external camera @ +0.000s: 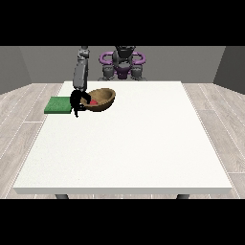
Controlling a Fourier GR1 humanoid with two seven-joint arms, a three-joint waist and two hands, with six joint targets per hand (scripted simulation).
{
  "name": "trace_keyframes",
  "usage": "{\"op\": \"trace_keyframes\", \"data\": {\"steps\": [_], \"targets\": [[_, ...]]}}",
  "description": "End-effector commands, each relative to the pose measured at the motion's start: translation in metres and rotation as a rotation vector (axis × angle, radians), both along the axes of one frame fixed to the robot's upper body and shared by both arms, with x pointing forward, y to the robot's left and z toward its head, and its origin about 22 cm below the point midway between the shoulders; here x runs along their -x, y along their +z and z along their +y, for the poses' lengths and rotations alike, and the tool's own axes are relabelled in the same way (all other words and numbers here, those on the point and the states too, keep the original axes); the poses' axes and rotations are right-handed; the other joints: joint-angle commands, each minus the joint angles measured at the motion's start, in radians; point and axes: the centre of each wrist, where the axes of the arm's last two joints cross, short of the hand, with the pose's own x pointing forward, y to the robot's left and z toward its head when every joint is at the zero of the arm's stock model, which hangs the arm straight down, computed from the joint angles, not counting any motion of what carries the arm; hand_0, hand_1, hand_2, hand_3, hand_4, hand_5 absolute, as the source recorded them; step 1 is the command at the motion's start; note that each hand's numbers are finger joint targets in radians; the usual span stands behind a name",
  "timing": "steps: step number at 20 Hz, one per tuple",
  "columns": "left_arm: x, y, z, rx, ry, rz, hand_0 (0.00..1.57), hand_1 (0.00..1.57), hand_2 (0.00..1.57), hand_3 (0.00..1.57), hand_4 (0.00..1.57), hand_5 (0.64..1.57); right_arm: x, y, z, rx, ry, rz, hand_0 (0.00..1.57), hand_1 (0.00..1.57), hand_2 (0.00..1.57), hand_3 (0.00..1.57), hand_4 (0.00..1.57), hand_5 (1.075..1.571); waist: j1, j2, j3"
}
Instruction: Pick the cup and pour the ball into the bowl, then pick the bowl and place it on the pad
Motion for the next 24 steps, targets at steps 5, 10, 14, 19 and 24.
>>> {"op": "trace_keyframes", "data": {"steps": [5,10,14,19,24], "targets": [[-0.004,-0.007,0.011,0.032,0.027,0.032,0.00,0.00,0.00,0.00,1.18,1.525,0.014,0.020,-0.058,0.180,-0.125,0.304,1.57,1.57,1.57,1.27,1.02,1.545,-0.031,0.000,0.0273],[-0.001,-0.026,0.034,0.038,0.062,0.100,0.00,0.00,0.00,0.00,1.20,1.534,0.010,0.052,-0.083,0.198,-0.125,0.370,1.57,1.57,1.57,1.04,1.03,1.556,-0.074,-0.063,0.0271],[0.006,-0.038,0.058,0.053,0.122,0.122,0.00,0.00,0.00,0.00,1.20,1.537,0.001,0.097,-0.110,0.237,-0.115,0.460,1.57,1.57,1.57,0.87,1.06,1.556,-0.109,-0.100,0.0293],[0.009,-0.090,0.056,0.034,0.152,0.205,0.00,0.00,0.00,0.00,1.20,1.545,0.001,0.156,-0.148,0.282,-0.102,0.487,1.57,1.57,1.57,0.55,1.10,1.567,-0.143,-0.162,0.0324],[0.024,-0.089,0.085,0.035,0.211,0.177,0.00,0.00,0.00,0.00,1.20,1.542,-0.001,0.154,-0.145,0.280,-0.050,0.462,1.57,1.57,1.57,0.57,1.09,1.564,-0.183,-0.126,0.0336]]}}
